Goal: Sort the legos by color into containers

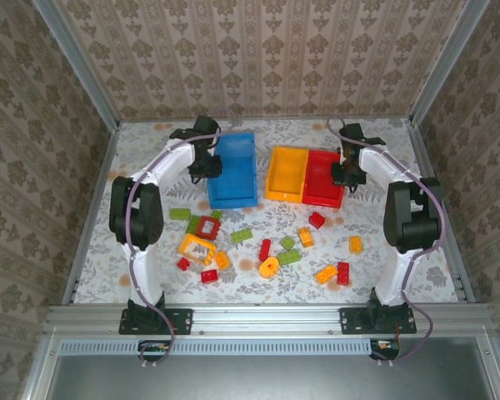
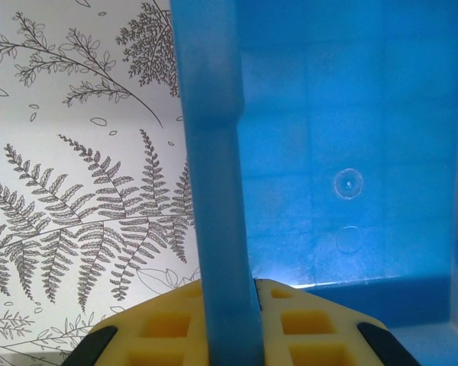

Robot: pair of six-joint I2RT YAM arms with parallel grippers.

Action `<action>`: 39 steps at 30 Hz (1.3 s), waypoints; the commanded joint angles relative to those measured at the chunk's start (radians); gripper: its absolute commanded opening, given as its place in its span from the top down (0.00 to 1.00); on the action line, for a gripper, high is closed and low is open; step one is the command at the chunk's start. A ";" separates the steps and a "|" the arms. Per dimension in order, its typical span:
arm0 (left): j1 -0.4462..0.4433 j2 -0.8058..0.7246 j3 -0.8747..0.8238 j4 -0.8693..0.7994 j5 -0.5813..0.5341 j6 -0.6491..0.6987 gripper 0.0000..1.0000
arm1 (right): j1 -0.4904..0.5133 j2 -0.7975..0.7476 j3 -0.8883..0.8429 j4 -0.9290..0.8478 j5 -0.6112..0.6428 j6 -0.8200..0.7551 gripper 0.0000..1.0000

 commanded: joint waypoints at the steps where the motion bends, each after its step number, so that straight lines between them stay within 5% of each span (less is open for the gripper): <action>1: 0.000 0.056 0.097 -0.048 0.006 -0.010 1.00 | 0.024 0.003 0.031 0.025 -0.019 -0.057 0.86; 13: -0.005 0.177 0.264 -0.131 -0.035 0.059 1.00 | 0.028 0.147 0.199 -0.026 -0.054 -0.109 0.86; 18: -0.004 0.165 0.263 -0.143 -0.052 0.054 1.00 | 0.028 0.171 0.218 -0.032 -0.058 -0.112 0.75; 23: -0.005 0.133 0.268 -0.157 -0.056 0.030 0.66 | 0.029 0.167 0.254 -0.050 -0.049 -0.094 0.61; 28: -0.007 0.054 0.256 -0.173 -0.082 -0.022 0.49 | 0.036 0.114 0.288 -0.055 -0.028 -0.059 0.47; 39: 0.003 -0.316 -0.086 -0.200 -0.109 -0.123 0.49 | 0.137 -0.191 0.116 0.066 -0.147 0.061 0.43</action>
